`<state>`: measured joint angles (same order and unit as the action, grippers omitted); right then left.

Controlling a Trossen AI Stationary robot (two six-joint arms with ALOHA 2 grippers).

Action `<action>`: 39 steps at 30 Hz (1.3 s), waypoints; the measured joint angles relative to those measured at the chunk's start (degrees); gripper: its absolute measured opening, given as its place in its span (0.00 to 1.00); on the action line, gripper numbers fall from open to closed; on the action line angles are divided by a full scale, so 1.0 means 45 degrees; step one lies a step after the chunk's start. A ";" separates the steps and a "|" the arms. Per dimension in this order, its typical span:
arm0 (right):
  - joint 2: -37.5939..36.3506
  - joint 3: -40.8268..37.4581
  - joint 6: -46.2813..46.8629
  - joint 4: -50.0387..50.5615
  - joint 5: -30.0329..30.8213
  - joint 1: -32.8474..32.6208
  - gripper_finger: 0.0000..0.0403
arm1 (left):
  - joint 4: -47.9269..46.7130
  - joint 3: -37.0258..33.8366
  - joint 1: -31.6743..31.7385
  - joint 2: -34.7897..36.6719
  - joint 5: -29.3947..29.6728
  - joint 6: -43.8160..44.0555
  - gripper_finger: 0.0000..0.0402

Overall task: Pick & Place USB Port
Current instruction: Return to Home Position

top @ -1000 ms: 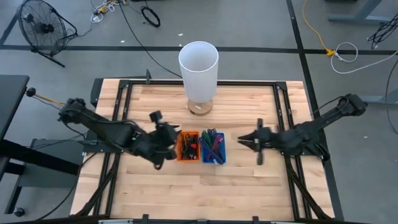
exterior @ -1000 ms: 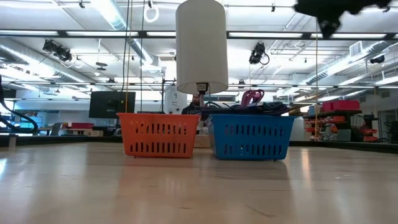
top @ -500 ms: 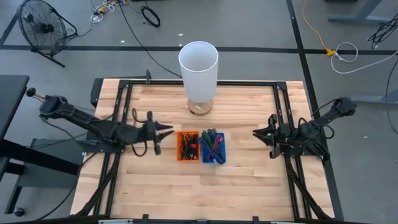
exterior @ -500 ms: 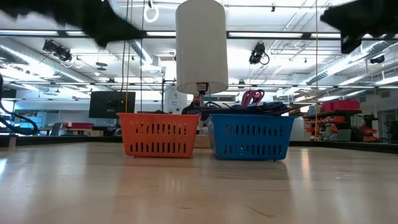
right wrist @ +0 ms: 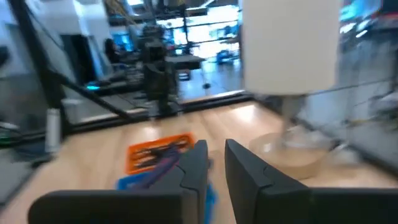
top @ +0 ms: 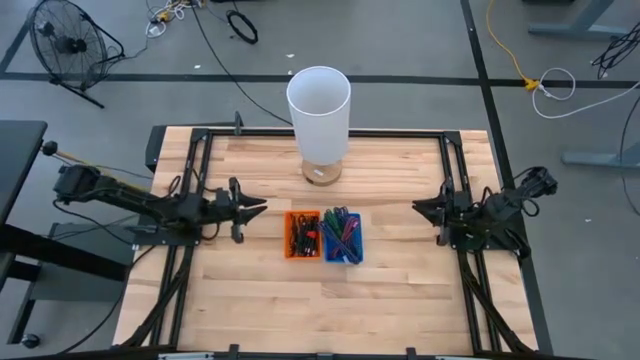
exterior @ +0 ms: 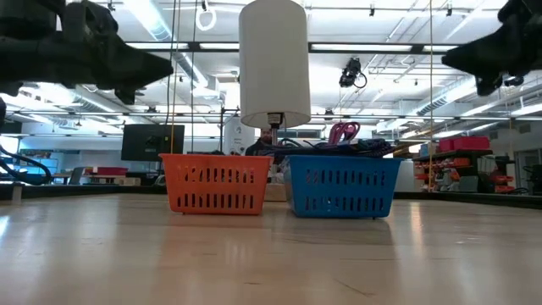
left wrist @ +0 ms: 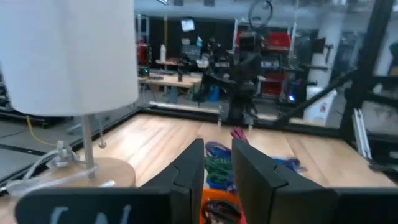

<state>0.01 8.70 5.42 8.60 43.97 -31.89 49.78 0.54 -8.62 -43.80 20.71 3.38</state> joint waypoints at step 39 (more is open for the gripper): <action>0.0753 -0.1721 -0.0648 -0.2663 -0.5330 0.0906 0.15 | 0.0588 -0.0025 0.2904 -0.0207 -0.2984 0.1204 0.21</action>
<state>3.40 0.95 2.50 -3.38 19.99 -27.81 52.42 0.43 4.45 -44.73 7.28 8.79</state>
